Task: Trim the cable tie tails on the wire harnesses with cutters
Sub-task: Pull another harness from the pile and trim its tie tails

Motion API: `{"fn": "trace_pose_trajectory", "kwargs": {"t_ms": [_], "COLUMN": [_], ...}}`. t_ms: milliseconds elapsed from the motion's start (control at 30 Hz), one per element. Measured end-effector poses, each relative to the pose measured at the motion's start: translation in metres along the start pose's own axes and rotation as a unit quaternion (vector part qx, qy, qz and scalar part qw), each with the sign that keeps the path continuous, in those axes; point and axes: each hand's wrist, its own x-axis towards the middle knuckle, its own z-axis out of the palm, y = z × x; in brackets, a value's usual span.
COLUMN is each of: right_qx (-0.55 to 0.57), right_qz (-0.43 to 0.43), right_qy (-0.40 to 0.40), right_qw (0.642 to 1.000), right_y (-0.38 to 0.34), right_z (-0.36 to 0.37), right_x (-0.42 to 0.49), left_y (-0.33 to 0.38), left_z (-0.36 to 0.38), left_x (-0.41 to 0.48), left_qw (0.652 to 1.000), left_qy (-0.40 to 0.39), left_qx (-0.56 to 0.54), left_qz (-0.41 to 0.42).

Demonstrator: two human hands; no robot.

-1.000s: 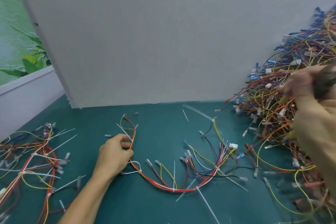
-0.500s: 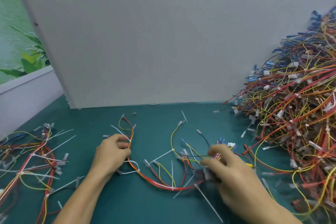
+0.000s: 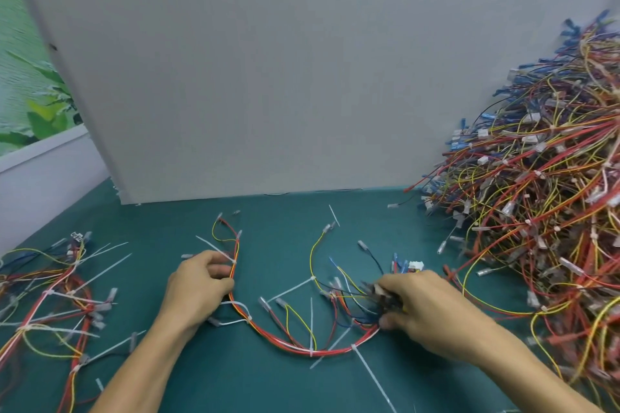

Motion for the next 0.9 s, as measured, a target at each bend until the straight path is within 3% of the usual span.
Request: {"fn": "trace_pose_trajectory", "kwargs": {"t_ms": [133, 200, 333, 400, 467, 533, 600, 667, 767, 900], "right_qx": [0.122, 0.172, 0.156, 0.171, 0.183, 0.183, 0.173, 0.170, 0.187, 0.285], "right_qz": [0.129, 0.184, 0.214, 0.215, 0.216, 0.216, 0.214, 0.213, 0.206, 0.180], "right_qy": [0.108, 0.087, 0.016, 0.011, 0.010, 0.003, -0.004, -0.008, -0.023, -0.042], "right_qw": [0.978, 0.964, 0.964, 0.962, 0.959, 0.959, 0.961, 0.962, 0.960, 0.940], "right_y": [0.005, 0.008, 0.012, 0.013, 0.013, 0.013, 0.012, 0.012, 0.012, 0.015], "right_z": [-0.008, -0.009, 0.006, 0.007, 0.006, 0.005, 0.005, 0.003, 0.000, -0.011], "right_x": [0.014, 0.018, 0.022, 0.024, 0.025, 0.025, 0.025, 0.025, 0.024, 0.018], "left_y": [0.000, 0.001, 0.012, 0.025, 0.046, 0.066, 0.074, 0.071, 0.066, 0.059], "left_z": [-0.003, -0.004, -0.005, -0.005, 0.003, 0.017, 0.036, 0.057, 0.082, 0.089], "left_x": [0.001, 0.000, -0.006, -0.013, -0.031, -0.052, -0.067, -0.072, -0.071, -0.068], "left_qw": [1.000, 0.998, 0.979, 0.933, 0.885, 0.859, 0.836, 0.809, 0.781, 0.802], "left_qy": [0.002, 0.017, 0.064, 0.162, 0.210, 0.079, -0.088, -0.178, -0.217, -0.216], "left_qx": [0.013, 0.053, 0.190, 0.293, 0.277, 0.235, 0.244, 0.288, 0.350, 0.273], "left_qz": [0.022, 0.034, 0.042, 0.130, 0.311, 0.449, 0.484, 0.481, 0.470, 0.485]}}
